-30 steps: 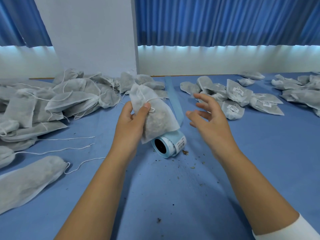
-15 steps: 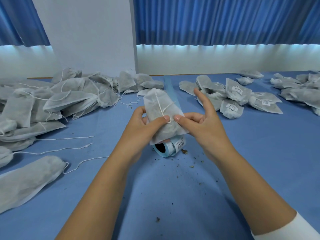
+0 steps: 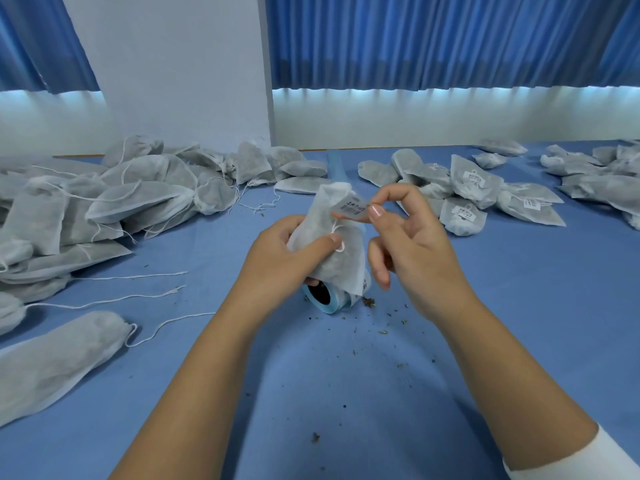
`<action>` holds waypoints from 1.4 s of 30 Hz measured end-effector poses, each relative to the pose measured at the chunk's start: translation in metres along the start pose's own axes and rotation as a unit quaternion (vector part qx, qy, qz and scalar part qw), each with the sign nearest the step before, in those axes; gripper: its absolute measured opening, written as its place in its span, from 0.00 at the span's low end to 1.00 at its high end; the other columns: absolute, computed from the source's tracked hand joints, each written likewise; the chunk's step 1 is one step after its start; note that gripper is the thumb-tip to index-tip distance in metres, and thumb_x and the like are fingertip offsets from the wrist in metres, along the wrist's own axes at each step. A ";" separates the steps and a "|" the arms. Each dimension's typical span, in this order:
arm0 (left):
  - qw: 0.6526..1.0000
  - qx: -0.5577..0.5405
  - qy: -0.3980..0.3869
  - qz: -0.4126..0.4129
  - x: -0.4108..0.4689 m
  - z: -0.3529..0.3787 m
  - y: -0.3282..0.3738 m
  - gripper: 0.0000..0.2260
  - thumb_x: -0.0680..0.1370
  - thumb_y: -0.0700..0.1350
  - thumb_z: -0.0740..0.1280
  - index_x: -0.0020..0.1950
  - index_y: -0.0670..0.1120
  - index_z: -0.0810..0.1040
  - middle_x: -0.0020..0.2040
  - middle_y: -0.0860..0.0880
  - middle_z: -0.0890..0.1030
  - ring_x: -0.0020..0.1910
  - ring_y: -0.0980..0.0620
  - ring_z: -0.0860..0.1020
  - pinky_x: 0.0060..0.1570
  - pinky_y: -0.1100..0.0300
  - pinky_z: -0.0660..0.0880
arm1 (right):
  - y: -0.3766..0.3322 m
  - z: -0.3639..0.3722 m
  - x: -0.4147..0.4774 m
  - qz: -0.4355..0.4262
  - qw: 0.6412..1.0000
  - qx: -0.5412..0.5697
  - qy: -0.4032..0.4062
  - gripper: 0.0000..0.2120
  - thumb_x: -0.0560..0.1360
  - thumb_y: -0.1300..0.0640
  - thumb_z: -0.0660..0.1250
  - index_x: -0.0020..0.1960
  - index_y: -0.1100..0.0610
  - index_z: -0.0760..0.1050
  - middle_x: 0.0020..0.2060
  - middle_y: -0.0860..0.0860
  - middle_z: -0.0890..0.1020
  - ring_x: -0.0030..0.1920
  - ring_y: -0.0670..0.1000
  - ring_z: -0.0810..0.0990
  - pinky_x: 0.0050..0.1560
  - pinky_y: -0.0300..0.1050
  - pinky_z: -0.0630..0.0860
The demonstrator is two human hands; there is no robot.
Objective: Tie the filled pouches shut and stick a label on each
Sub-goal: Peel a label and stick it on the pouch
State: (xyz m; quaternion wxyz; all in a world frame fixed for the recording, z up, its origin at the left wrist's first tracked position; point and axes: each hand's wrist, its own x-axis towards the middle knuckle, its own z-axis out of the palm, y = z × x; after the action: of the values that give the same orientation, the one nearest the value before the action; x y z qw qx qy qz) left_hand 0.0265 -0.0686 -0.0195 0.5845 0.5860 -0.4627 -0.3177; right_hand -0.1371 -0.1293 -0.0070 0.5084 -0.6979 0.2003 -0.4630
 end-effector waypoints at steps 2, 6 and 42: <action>1.000 -0.002 -0.019 0.004 -0.002 0.002 0.002 0.10 0.69 0.51 0.75 0.49 0.52 0.83 0.43 0.51 0.85 0.41 0.55 0.84 0.34 0.61 0.79 | 0.003 0.001 0.000 0.026 1.000 -0.013 0.007 0.05 0.83 0.56 0.58 0.49 0.49 0.69 0.29 0.63 0.76 0.20 0.50 0.66 0.26 0.37 0.67; 0.999 -0.006 -0.047 0.000 -0.003 0.002 0.003 0.15 0.67 0.51 0.74 0.53 0.50 0.83 0.46 0.49 0.86 0.44 0.52 0.84 0.37 0.60 0.78 | 0.004 0.001 0.003 0.068 0.997 0.012 0.036 0.07 0.83 0.54 0.59 0.46 0.46 0.70 0.33 0.70 0.77 0.20 0.50 0.67 0.26 0.38 0.67; 1.000 -0.016 0.021 -0.003 -0.003 0.008 0.004 0.08 0.79 0.52 0.69 0.46 0.49 0.82 0.40 0.55 0.85 0.40 0.58 0.82 0.45 0.55 0.78 | 0.011 0.006 0.002 0.044 0.978 -0.180 0.096 0.06 0.70 0.53 0.76 0.39 0.46 0.79 0.53 0.42 0.80 0.53 0.39 0.76 0.47 0.27 0.68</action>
State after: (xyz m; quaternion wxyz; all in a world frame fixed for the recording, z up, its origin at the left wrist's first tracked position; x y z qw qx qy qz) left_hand 0.0171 -0.0685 -0.0171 0.6022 0.5849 -0.4432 -0.3143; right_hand -0.1293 -0.1320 -0.0166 0.3726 -0.7209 0.3584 -0.4614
